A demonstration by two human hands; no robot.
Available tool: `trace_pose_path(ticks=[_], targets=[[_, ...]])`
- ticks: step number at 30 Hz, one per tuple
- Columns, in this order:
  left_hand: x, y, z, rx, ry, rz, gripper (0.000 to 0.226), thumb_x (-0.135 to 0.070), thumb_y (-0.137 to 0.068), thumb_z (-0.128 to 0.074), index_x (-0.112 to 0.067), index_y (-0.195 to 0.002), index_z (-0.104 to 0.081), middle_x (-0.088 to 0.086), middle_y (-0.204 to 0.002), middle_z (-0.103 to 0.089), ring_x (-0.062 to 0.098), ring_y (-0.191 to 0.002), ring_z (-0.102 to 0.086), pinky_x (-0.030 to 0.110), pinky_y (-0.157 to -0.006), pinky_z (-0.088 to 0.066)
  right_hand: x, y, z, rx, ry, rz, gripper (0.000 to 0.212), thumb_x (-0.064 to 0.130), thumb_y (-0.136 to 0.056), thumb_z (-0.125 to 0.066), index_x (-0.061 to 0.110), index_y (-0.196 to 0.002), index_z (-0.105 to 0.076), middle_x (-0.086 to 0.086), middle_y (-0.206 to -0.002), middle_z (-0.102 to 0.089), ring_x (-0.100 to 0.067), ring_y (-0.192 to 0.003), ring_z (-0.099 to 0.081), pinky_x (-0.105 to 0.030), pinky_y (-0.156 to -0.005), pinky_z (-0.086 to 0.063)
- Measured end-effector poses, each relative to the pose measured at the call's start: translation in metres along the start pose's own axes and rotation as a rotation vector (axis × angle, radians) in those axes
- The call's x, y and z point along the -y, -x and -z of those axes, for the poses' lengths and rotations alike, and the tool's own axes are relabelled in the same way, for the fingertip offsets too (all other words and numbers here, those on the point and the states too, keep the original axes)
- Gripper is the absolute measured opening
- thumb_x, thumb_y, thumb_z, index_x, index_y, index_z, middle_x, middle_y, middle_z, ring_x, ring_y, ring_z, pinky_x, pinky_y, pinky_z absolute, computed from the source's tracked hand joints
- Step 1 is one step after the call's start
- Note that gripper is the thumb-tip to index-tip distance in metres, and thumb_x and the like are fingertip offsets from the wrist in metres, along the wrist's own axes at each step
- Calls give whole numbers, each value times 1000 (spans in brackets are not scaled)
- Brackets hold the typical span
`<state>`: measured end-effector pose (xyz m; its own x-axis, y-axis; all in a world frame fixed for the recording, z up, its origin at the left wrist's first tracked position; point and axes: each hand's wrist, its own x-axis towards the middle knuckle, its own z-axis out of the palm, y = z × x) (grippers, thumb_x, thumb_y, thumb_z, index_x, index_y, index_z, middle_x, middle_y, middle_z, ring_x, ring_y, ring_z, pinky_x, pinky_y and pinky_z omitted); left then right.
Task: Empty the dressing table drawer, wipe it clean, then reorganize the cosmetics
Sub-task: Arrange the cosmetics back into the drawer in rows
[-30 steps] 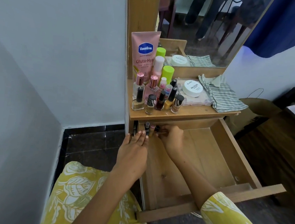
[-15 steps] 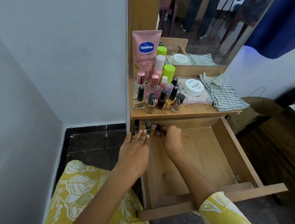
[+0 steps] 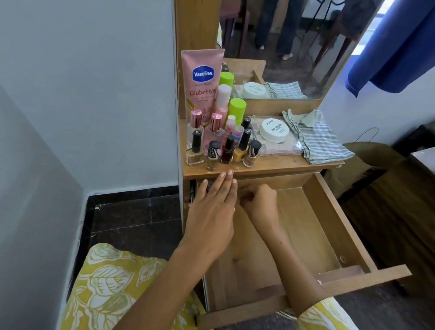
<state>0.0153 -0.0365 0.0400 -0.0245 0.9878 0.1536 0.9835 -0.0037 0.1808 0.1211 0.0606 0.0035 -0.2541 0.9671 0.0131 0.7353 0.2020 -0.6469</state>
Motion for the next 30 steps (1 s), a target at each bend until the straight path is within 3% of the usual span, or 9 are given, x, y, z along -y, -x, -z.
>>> trace_pose_path(ticks=[4, 6, 10, 15, 20, 25, 28, 30], targets=[[0, -11, -6, 6, -41, -29, 69, -20, -98, -40, -13, -146, 9, 5, -152, 21, 14, -134, 26, 36, -107, 18, 11, 12, 29, -411, -244, 39, 5, 9, -76, -76, 10, -81, -74, 0, -75, -72, -3, -67, -65, -10, -68, -51], [0, -15, -8, 33, -57, -38, 70, -22, -98, -40, -12, -145, 11, 7, -153, 20, 15, -135, 24, 36, -106, 20, 19, 11, 34, -537, -361, 98, 14, 18, -77, -78, 9, -85, -71, 1, -75, -71, -3, -68, -65, -8, -66, -50], [3, -17, -11, 85, -77, -14, 70, -22, -99, -37, -14, -141, 18, 4, -152, 21, 12, -131, 27, 36, -105, 21, 30, -3, 27, -491, -373, 109, 40, 24, -73, -81, 7, -106, -66, -2, -94, -70, -10, -87, -66, -21, -79, -54], [3, -18, -10, 92, -59, -3, 69, -18, -98, -38, -15, -145, 13, 2, -153, 20, 11, -136, 22, 36, -106, 19, 25, -15, 22, -466, -317, 154, 30, 16, -74, -80, 9, -101, -67, -1, -88, -72, -11, -81, -69, -34, -78, -57], [2, -17, -11, 72, -25, 1, 70, -15, -98, -40, -15, -147, 10, 3, -154, 18, 13, -140, 17, 37, -108, 16, 10, -17, 35, -576, -226, 111, 30, 20, -74, -79, 9, -100, -69, -1, -88, -72, -9, -80, -68, -23, -77, -54], [2, -18, -11, 73, -22, 6, 71, -16, -98, -41, -15, -146, 12, 2, -153, 20, 12, -140, 18, 36, -108, 16, 8, -14, 45, -575, -244, 88, 31, 20, -74, -80, 7, -100, -68, -1, -89, -70, -8, -80, -64, -23, -78, -54], [2, -18, -12, 78, -32, 8, 72, -16, -98, -42, -16, -145, 12, 2, -153, 20, 12, -138, 18, 36, -107, 15, 15, -2, 43, -673, -206, 160, 28, 23, -76, -78, 9, -96, -63, -2, -89, -64, -13, -80, -60, -28, -72, -52], [2, -19, -13, 80, -34, 11, 72, -17, -98, -41, -16, -145, 13, 2, -153, 20, 11, -138, 19, 35, -106, 16, 25, 5, 39, -645, -173, 248, 22, 24, -80, -75, 10, -92, -62, -1, -86, -62, -12, -74, -59, -27, -66, -52]])
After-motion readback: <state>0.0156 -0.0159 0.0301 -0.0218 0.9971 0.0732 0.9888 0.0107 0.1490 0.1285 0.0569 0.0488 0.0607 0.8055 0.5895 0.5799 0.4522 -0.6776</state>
